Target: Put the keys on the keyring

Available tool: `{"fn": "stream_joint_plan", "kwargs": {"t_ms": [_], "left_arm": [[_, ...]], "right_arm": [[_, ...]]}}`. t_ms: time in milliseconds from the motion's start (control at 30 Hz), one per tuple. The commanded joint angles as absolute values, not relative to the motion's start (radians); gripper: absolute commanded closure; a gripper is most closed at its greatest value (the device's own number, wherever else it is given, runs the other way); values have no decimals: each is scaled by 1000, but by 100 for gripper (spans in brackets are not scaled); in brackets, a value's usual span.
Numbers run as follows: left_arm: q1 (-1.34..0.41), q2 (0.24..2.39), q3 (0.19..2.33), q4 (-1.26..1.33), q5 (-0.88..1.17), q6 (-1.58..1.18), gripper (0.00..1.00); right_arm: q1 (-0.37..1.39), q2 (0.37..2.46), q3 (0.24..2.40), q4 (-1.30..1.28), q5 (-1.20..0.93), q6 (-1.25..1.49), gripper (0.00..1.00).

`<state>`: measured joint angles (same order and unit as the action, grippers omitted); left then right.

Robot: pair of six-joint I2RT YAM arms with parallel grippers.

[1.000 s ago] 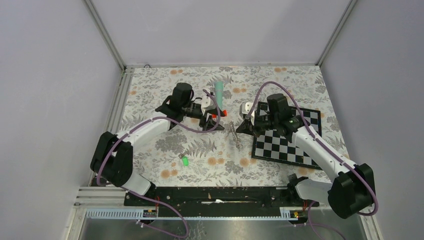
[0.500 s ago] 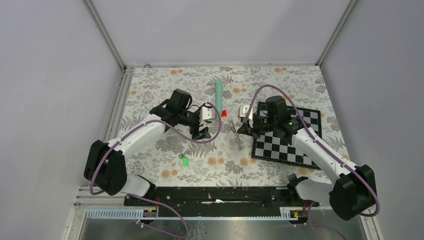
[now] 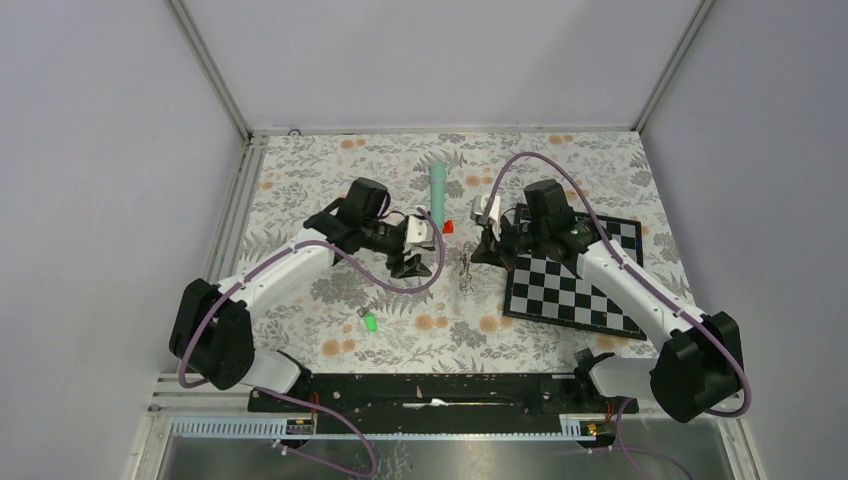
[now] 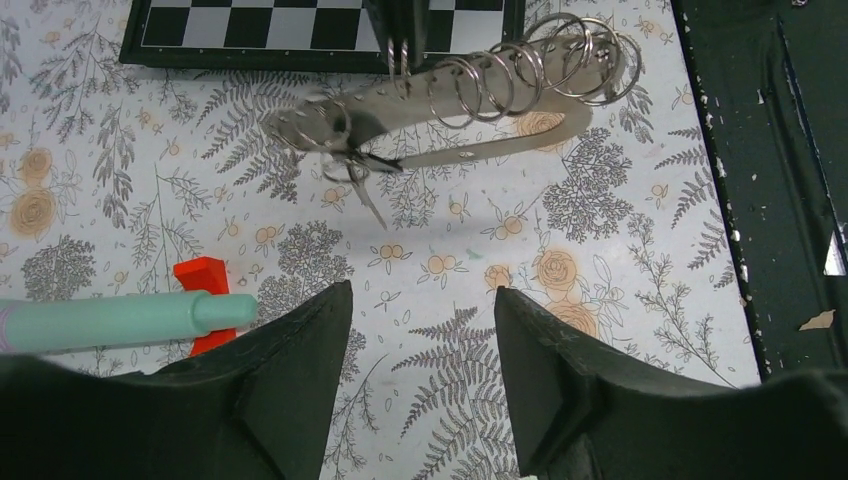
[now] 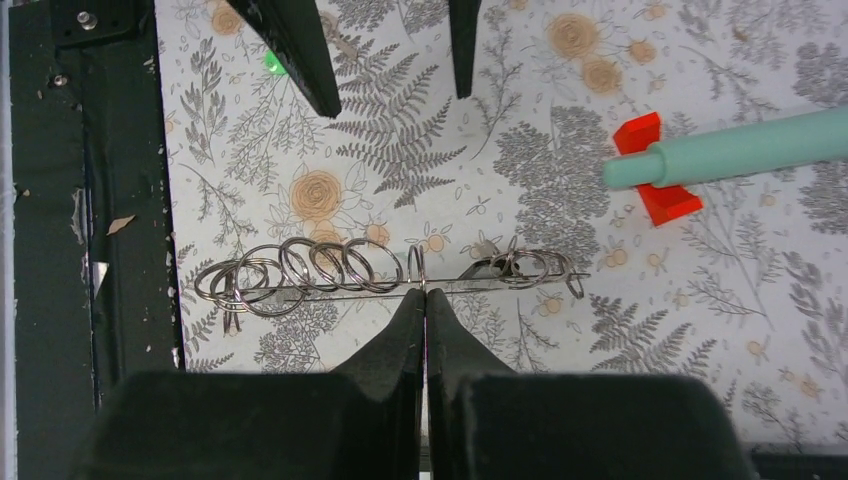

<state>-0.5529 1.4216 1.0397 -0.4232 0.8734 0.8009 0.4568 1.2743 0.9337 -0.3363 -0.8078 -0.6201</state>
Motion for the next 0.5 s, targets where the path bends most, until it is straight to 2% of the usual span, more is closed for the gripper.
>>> {"fn": "stream_joint_plan", "kwargs": {"t_ms": [0,467], "left_arm": [[-554,1408,1069,-349,913,818,40],[-554,1426,1031,-217,891,799,41]], "right_arm": [[466,1260,1073,-483,-711,-672,100],[575,1333,1320,-861,-308,-699,100]]}}
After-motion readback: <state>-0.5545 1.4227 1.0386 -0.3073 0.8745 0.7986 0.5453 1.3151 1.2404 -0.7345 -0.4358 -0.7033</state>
